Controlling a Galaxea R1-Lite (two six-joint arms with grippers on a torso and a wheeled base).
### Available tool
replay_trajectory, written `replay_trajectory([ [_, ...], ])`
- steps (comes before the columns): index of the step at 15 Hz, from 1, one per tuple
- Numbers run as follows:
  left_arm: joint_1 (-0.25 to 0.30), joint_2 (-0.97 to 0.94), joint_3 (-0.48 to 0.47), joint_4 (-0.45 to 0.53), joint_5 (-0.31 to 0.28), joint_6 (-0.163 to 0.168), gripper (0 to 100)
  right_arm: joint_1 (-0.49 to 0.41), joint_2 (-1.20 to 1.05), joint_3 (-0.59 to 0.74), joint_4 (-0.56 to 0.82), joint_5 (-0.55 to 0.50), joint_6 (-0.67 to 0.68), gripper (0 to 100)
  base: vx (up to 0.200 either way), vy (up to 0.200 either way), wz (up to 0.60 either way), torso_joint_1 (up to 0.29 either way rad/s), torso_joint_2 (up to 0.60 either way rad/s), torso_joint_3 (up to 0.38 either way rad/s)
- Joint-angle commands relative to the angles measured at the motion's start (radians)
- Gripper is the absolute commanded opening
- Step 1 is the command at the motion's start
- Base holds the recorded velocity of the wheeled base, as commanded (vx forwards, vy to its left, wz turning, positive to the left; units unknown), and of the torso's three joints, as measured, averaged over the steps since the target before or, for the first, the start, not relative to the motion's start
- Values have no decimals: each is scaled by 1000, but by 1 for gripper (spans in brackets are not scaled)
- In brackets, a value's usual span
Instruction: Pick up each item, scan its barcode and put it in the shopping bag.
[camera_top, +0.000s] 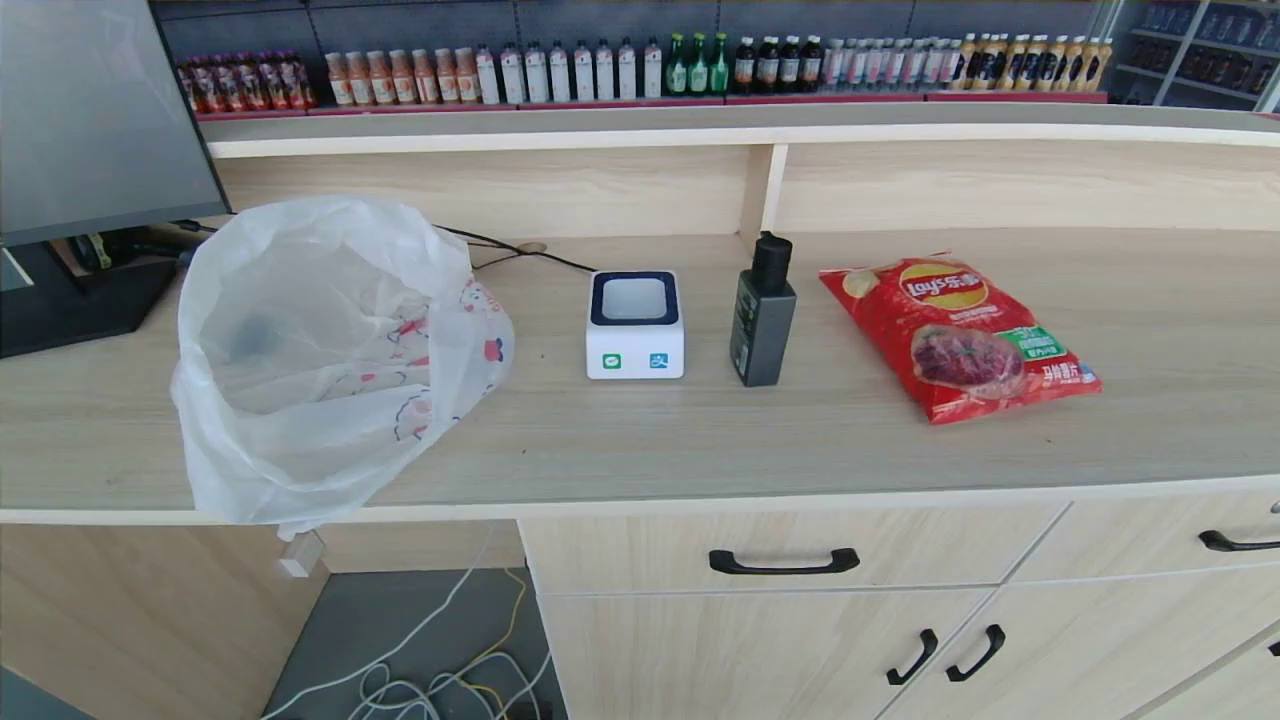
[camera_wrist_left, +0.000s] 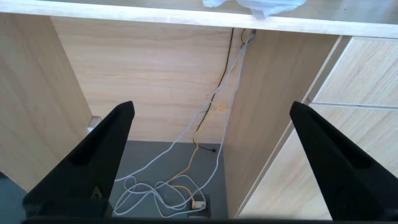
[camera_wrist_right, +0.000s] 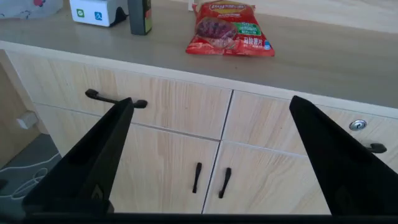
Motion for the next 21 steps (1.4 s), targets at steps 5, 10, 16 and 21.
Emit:
replay_trajectory([
  [5,0,0,0,0,0,0,100,8,341,-224,-7,169,-93,100,0,0,0,0,0,0],
  [10,0,0,0,0,0,0,100,134,535,-298,-10,225,-268,100,0,0,0,0,0,0],
  [16,-2,0,0,0,0,0,100,468,823,-353,-114,148,-375,100,0,0,0,0,0,0],
  [21,0,0,0,0,0,0,100,807,1027,-352,-359,-234,-237,100,0,0,0,0,0,0],
])
